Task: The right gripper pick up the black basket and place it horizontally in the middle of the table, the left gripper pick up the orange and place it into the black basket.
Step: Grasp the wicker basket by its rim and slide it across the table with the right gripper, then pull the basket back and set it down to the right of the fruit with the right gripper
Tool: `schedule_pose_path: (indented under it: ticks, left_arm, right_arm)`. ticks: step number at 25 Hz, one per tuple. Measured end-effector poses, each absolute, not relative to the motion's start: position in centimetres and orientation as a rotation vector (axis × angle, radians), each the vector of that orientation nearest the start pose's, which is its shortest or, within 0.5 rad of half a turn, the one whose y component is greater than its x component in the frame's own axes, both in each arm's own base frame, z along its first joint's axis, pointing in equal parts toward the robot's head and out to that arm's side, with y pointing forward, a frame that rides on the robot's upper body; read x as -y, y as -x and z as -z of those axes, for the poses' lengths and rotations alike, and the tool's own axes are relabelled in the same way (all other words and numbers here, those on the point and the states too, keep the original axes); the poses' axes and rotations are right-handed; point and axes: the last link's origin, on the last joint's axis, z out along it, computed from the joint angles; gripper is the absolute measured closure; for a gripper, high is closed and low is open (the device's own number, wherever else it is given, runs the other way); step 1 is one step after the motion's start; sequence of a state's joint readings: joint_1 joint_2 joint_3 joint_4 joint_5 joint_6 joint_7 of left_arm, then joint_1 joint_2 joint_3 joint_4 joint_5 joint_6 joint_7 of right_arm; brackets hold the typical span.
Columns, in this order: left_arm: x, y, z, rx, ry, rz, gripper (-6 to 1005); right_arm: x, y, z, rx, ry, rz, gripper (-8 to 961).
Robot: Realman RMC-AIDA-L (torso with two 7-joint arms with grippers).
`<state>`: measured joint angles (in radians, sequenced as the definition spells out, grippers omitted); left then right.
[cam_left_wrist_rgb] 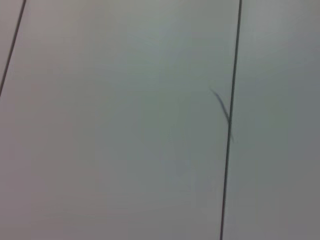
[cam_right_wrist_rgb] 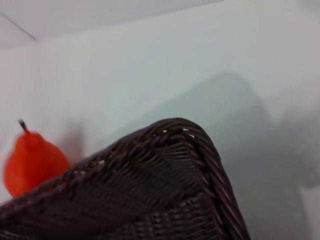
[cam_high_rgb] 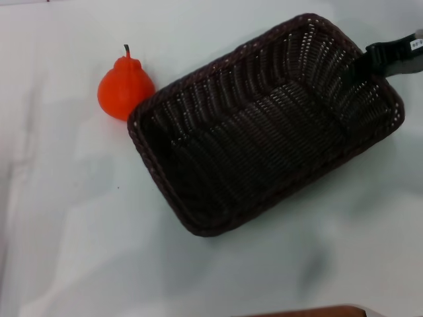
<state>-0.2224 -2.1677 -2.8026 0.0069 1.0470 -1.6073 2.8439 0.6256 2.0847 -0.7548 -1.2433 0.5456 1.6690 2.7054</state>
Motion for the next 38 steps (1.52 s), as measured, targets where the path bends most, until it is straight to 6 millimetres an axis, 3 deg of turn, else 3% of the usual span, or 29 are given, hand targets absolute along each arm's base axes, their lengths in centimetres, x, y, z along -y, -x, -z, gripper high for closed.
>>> schedule_pose_path:
  ticks: [9, 17, 24, 30, 38]
  left_arm:
    - [-22.6, 35.4, -0.1, 0.539, 1.361, 0.867, 108]
    - [-23.1, 35.4, 0.0, 0.545, 1.375, 0.857, 107]
    - [-23.1, 35.5, -0.1, 0.546, 1.377, 0.852, 108]
    - [-23.2, 35.5, -0.1, 0.544, 1.377, 0.851, 108]
    - [-23.1, 35.5, -0.1, 0.544, 1.378, 0.851, 109]
  right_arm:
    - [-33.6, -28.0, -7.6, -2.374, -2.262, -0.694, 748]
    - [-32.5, -30.0, -5.6, -2.362, -2.525, -0.654, 740]
    - [-32.6, -30.5, -4.9, -2.328, -2.575, -0.651, 727]
    - [-32.7, -29.7, -4.8, -2.356, -2.521, -0.611, 716]
    - [-32.9, -29.7, -5.3, -2.352, -2.543, -0.620, 702]
